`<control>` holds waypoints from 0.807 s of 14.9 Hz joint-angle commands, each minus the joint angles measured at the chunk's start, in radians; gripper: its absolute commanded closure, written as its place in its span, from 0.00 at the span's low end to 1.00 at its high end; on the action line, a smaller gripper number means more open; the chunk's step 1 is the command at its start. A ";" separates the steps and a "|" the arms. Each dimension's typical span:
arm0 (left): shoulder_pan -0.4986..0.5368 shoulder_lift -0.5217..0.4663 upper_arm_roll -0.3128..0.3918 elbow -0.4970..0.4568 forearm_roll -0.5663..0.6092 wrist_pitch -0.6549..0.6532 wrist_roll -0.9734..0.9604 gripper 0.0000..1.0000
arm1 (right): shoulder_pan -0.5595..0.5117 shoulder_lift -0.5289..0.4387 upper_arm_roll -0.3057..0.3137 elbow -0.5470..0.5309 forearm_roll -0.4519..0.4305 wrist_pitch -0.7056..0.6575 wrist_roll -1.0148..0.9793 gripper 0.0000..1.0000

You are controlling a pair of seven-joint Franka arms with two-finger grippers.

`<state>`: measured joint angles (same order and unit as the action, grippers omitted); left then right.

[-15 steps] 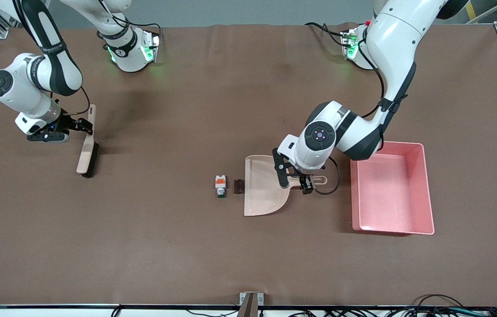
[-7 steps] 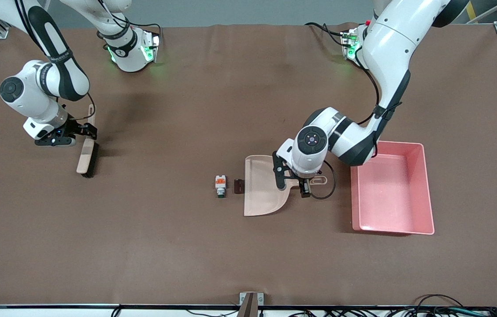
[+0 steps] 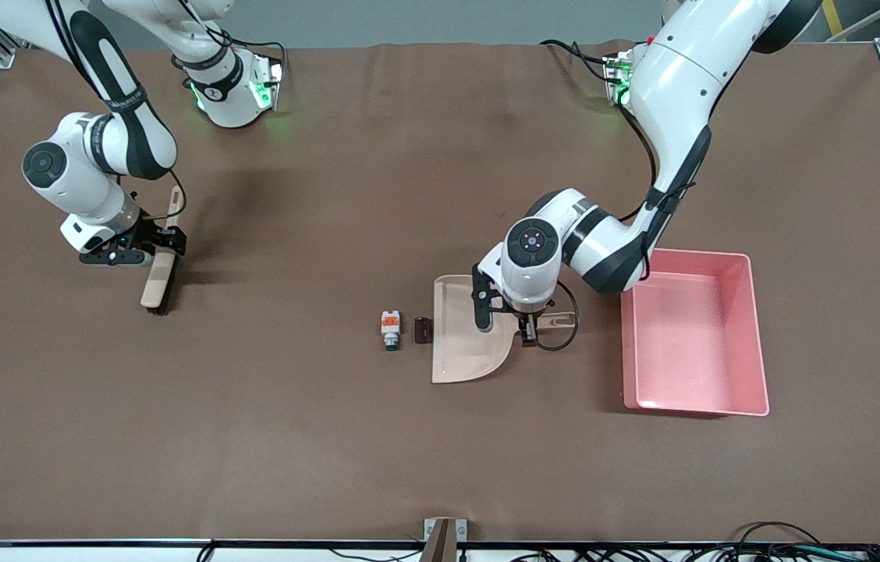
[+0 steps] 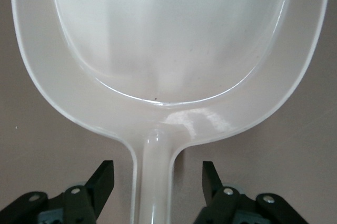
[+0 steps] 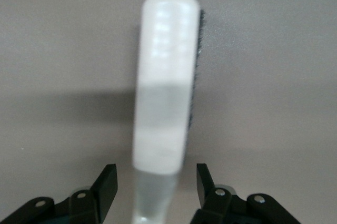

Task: Clean e-waste and dump in bin

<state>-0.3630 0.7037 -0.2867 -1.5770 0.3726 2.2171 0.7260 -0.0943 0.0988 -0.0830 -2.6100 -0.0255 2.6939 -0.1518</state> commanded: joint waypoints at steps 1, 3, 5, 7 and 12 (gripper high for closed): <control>-0.001 0.008 0.001 0.022 0.022 -0.013 0.007 0.24 | -0.005 0.010 -0.003 0.007 0.001 0.006 0.003 0.34; -0.004 0.014 0.001 0.022 0.020 -0.013 0.006 0.25 | -0.008 0.012 -0.003 0.011 0.001 0.006 0.000 0.47; -0.004 0.023 0.003 0.022 0.019 -0.013 0.006 0.31 | -0.008 0.010 -0.003 0.011 0.001 0.007 -0.009 0.81; -0.004 0.023 0.003 0.022 0.020 -0.013 0.009 0.32 | -0.013 0.010 -0.003 0.011 0.001 0.007 -0.011 0.98; -0.001 0.020 0.003 0.022 0.016 -0.013 0.004 0.32 | -0.015 0.024 -0.003 0.019 0.001 0.006 -0.002 0.69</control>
<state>-0.3623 0.7185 -0.2848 -1.5752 0.3738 2.2154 0.7260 -0.0980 0.1031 -0.0894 -2.6027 -0.0255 2.6948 -0.1525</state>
